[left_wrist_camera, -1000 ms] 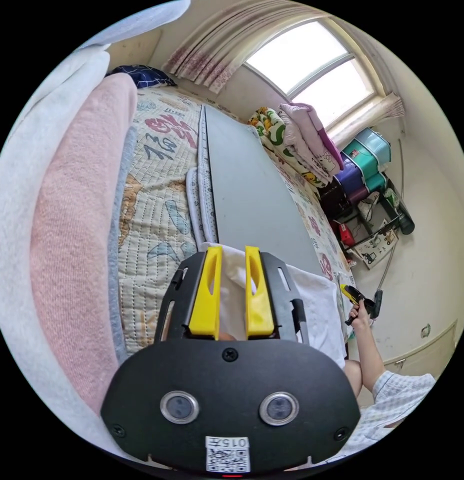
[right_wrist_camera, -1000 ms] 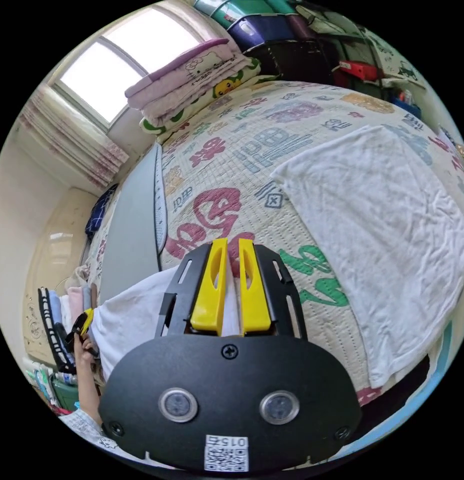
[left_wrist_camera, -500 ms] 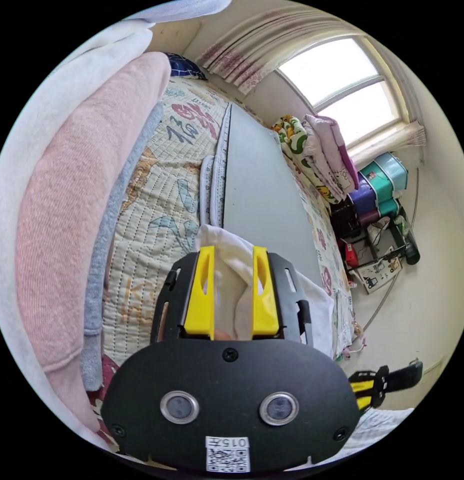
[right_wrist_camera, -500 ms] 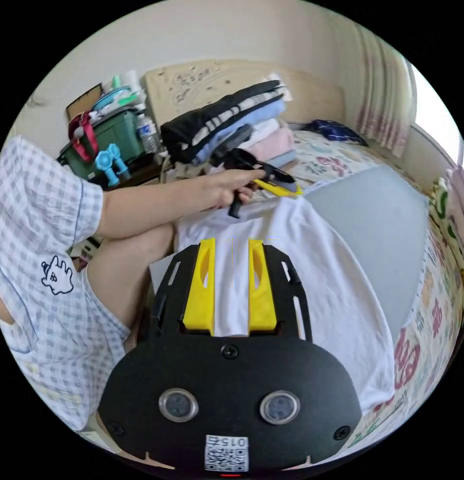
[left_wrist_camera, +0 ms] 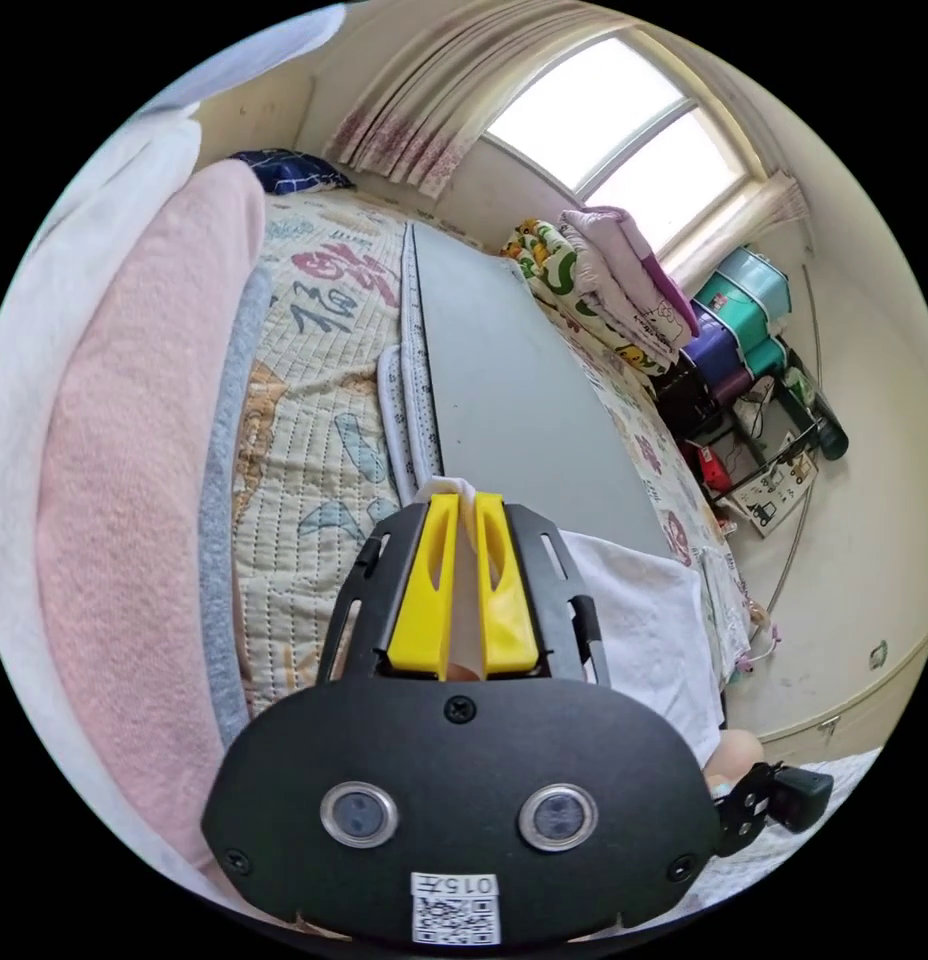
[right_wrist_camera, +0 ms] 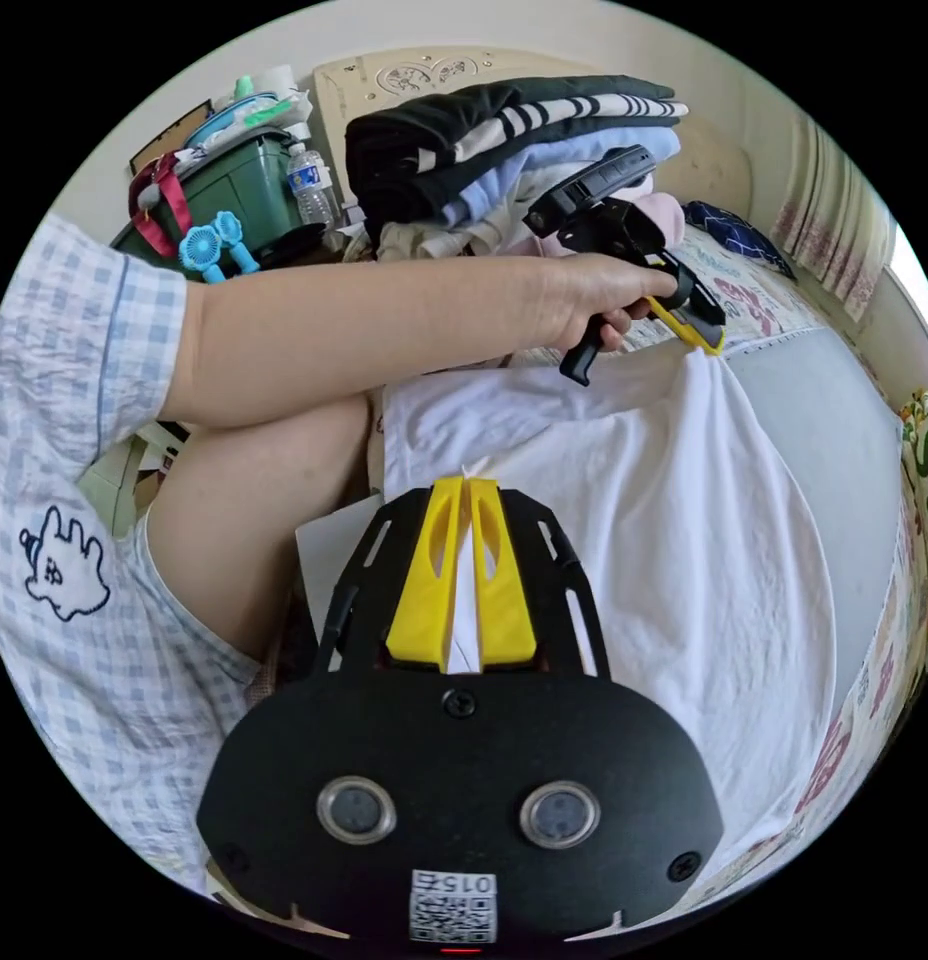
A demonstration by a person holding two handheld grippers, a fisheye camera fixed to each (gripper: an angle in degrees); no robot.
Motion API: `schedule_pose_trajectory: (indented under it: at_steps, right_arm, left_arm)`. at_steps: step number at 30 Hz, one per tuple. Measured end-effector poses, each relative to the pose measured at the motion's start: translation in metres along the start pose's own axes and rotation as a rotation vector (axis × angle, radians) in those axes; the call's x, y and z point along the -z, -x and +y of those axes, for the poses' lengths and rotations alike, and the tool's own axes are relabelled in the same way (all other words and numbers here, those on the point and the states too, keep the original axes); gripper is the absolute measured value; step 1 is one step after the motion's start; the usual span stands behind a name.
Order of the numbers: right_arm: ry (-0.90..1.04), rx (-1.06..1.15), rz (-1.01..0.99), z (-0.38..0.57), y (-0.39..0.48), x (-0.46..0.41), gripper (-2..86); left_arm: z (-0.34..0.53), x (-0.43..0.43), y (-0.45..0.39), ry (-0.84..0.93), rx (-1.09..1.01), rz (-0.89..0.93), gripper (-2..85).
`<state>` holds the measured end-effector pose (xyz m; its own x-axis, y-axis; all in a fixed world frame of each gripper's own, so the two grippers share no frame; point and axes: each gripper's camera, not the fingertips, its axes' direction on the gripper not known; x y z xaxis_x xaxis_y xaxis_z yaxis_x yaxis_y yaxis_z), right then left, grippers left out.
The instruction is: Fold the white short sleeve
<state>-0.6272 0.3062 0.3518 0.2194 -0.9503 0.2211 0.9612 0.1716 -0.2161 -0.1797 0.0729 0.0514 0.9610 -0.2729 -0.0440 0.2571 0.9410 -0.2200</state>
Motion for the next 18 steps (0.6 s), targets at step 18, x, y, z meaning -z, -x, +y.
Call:
schedule_pose_trajectory:
  at_steps: [18]
  right_arm:
    - [0.029, 0.046, -0.221, -0.012, -0.025, 0.061, 2.4]
  left_arm:
    - [-0.031, 0.015, -0.078, 0.038, -0.062, -0.161, 4.5]
